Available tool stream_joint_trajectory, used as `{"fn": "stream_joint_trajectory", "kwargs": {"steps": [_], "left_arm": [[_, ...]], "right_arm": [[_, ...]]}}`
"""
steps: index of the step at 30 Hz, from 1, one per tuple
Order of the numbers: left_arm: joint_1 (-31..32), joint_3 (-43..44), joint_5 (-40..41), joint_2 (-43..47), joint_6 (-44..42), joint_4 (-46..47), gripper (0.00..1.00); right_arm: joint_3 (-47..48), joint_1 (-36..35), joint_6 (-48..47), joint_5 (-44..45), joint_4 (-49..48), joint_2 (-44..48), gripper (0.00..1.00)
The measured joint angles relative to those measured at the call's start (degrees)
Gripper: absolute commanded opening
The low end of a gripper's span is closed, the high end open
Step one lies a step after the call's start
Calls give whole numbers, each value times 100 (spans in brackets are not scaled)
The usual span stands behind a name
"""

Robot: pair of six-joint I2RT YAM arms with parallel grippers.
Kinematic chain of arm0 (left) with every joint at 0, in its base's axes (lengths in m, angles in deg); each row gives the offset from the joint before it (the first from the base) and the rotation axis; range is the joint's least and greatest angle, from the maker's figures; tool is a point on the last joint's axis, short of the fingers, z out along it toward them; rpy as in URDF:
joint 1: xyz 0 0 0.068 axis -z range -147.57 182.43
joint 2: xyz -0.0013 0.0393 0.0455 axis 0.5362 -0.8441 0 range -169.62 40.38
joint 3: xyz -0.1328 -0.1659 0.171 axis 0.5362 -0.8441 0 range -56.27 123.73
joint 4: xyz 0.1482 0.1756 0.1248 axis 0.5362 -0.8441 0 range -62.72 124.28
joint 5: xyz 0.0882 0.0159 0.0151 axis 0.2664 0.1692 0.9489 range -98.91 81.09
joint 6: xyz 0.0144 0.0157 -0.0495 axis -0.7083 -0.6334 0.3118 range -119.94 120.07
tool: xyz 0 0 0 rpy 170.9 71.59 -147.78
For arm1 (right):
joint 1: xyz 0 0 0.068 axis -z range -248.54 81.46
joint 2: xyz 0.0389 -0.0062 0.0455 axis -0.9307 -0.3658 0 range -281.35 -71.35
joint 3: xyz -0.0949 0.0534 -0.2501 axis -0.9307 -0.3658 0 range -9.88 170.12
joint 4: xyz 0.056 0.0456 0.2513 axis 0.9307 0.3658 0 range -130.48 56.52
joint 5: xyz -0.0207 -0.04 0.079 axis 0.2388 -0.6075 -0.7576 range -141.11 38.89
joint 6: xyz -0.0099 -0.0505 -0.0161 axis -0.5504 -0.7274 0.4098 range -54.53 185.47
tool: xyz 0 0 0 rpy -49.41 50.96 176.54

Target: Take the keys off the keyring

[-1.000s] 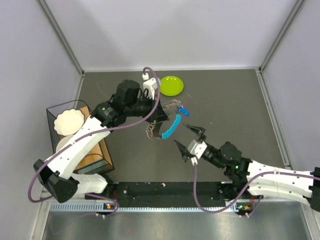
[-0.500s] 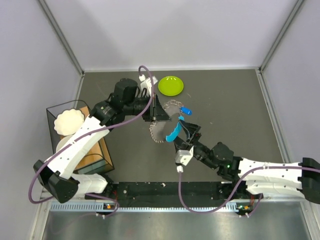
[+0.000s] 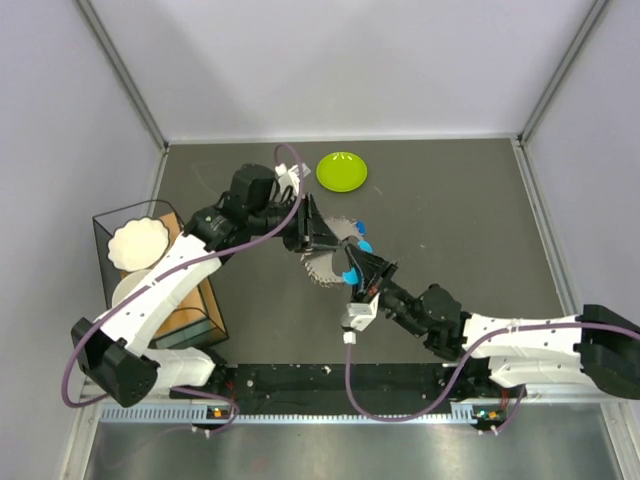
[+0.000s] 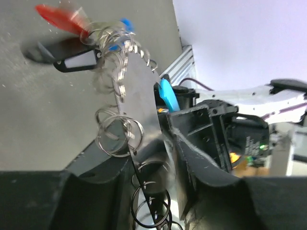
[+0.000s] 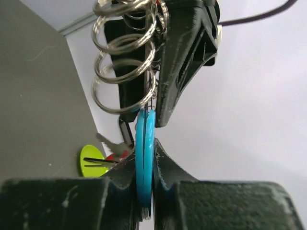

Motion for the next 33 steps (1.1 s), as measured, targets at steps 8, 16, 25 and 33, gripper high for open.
{"fn": "stream_joint_trajectory", "kwargs": {"steps": [8,16,25,33], "left_arm": [[-199,1021,916,-24,-2116,-358,82],[-358,682,2503,728,-4264,262,82],[-354,-125,1220,1377,-4789,588,80],[-354,-658,-275,1373,-4376,1056,79]], "right_arm": [[894,70,2308,275,1849,671,0],[2758,2098,6024,-1360,5130,822,0],[3370,2951,8113,-3615,6384,879,0],[3491,2949,8717,-4597,6363,898,0]]}}
